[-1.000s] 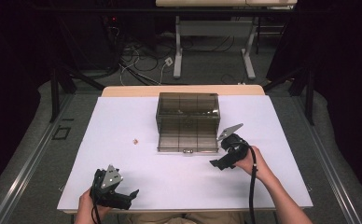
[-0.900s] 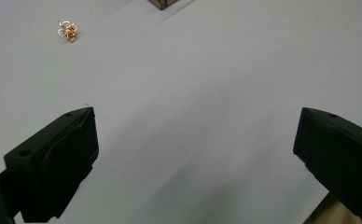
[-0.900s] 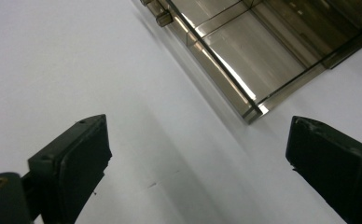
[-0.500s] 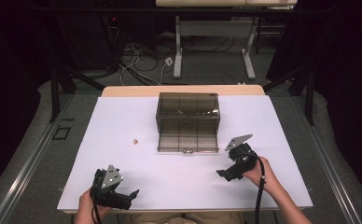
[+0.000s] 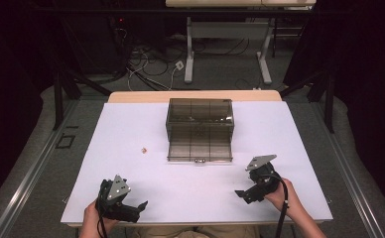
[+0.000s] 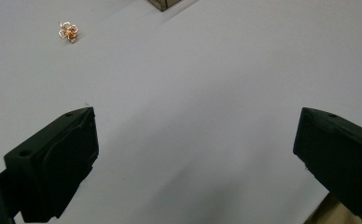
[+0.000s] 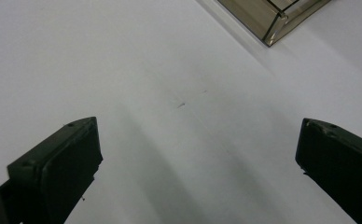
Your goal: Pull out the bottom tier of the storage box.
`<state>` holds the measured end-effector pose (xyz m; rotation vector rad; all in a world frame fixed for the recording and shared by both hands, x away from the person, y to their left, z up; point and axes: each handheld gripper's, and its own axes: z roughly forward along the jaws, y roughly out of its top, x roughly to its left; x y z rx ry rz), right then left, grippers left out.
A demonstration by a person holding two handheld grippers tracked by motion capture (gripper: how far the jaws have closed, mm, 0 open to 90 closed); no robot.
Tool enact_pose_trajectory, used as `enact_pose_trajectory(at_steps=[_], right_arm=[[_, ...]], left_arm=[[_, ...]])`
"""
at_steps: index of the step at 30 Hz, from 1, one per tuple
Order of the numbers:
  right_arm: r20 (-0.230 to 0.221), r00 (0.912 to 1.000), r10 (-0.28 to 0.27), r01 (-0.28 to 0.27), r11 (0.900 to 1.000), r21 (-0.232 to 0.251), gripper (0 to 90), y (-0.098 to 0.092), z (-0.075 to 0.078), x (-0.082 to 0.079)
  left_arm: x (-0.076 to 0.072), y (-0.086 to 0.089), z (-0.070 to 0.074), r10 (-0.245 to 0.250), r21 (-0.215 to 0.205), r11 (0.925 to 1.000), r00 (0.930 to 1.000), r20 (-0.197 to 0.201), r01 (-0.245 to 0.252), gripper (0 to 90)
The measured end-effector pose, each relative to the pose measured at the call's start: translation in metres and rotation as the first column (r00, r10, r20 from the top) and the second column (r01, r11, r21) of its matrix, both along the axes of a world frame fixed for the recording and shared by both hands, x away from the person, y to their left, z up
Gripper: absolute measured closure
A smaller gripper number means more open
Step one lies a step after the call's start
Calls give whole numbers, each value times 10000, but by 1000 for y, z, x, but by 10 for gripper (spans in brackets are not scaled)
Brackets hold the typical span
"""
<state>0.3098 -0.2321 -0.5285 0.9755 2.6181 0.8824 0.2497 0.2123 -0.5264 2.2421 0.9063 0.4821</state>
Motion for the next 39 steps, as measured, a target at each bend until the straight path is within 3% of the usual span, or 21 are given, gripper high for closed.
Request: enact_pose_trajectory(at_steps=[14,21,39], right_arm=[[347,9980,-533,525,9984,229,0,-17,-2,-23],[430,9976,-536,534,9985,76,0,-22,-2,-34],[402,9986,-354,351,9993,81,0,-25,-3,-39]], left_arm=[[0,0,0,-31,-25,10000,10000,-31,31,1],[0,-1,-1,-53,1,10000,10000,-56,53,1],[0,-2,-1,32,-19,10000,10000,31,-32,1]])
